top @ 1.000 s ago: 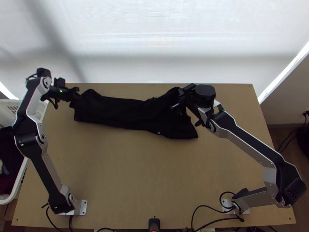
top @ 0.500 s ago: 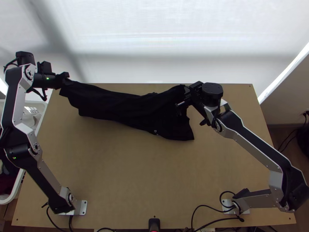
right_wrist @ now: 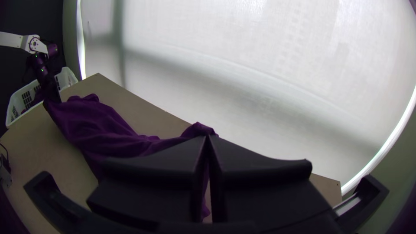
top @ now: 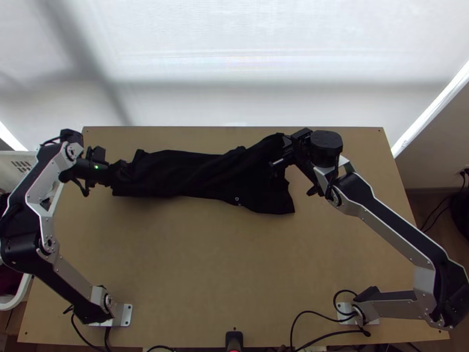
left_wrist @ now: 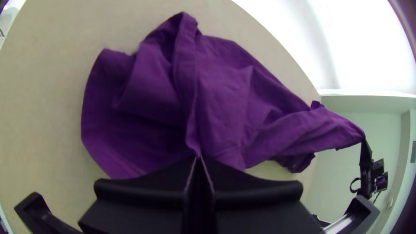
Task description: Fold the t-shirt
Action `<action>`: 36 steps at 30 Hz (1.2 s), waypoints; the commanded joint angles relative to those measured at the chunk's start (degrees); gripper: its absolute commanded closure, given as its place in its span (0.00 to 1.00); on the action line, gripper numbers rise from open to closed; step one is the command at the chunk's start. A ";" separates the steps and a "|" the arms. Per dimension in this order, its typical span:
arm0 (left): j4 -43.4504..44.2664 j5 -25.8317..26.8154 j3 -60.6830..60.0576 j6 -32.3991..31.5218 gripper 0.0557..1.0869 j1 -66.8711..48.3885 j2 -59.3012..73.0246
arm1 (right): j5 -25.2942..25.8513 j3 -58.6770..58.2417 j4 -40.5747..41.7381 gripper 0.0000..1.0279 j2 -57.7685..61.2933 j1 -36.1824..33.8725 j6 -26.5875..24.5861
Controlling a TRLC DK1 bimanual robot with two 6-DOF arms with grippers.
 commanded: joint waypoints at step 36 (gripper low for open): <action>5.90 0.91 -7.40 1.86 0.63 1.87 -2.53 | 0.52 -1.39 0.95 0.97 -0.51 0.39 1.67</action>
